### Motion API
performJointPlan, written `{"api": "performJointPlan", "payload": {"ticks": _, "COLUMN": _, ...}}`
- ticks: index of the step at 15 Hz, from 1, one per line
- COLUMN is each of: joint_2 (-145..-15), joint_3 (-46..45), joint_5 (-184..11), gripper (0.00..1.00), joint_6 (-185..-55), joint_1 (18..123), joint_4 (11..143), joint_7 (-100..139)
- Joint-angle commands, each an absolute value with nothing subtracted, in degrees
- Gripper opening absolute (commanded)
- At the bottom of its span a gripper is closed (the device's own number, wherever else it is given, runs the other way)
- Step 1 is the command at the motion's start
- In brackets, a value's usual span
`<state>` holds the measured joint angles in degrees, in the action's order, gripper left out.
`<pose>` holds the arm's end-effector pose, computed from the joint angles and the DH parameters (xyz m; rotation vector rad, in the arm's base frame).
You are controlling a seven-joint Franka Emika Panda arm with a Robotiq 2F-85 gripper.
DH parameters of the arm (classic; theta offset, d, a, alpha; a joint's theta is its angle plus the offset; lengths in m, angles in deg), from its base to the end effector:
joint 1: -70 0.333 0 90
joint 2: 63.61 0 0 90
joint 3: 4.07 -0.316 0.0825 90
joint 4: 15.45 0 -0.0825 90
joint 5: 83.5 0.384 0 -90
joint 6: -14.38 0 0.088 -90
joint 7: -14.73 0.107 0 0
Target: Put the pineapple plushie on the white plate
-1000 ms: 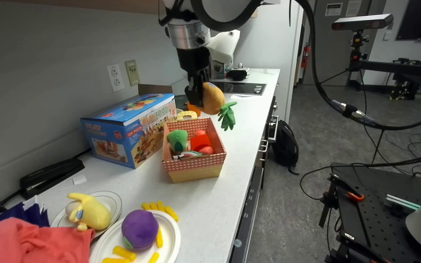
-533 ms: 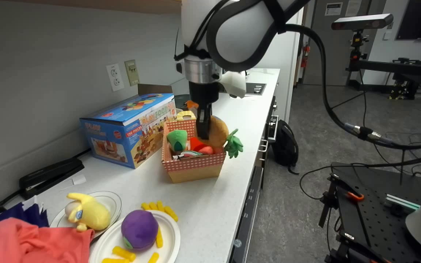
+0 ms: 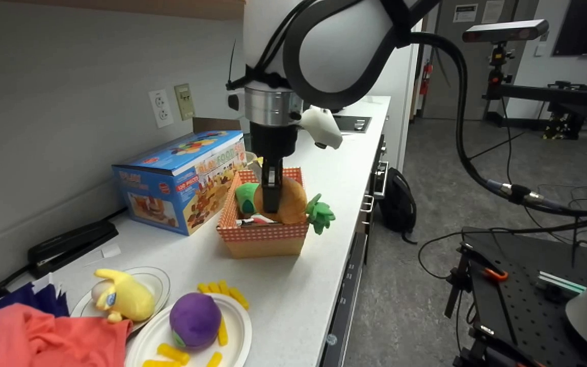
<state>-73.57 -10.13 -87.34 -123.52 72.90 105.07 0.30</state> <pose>0.5758 0.0891 0.3492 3.0201 0.6948 0.2005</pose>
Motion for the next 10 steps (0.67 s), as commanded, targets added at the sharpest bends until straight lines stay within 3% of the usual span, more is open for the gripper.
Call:
{"api": "performJointPlan", "payload": {"ticks": 1, "joint_2": -71.57, "joint_3": -11.56, "joint_5": -86.64, "gripper": 0.04, "joint_6": -123.50, "joint_1": 74.19, "joint_4": 103.95, "joint_7": -2.38}}
{"api": "performJointPlan", "payload": {"ticks": 10, "joint_2": -74.28, "joint_3": -16.15, "joint_5": -86.52, "gripper": 0.04, "joint_6": -129.09, "joint_1": 78.62, "joint_4": 97.23, "joint_7": -2.99}}
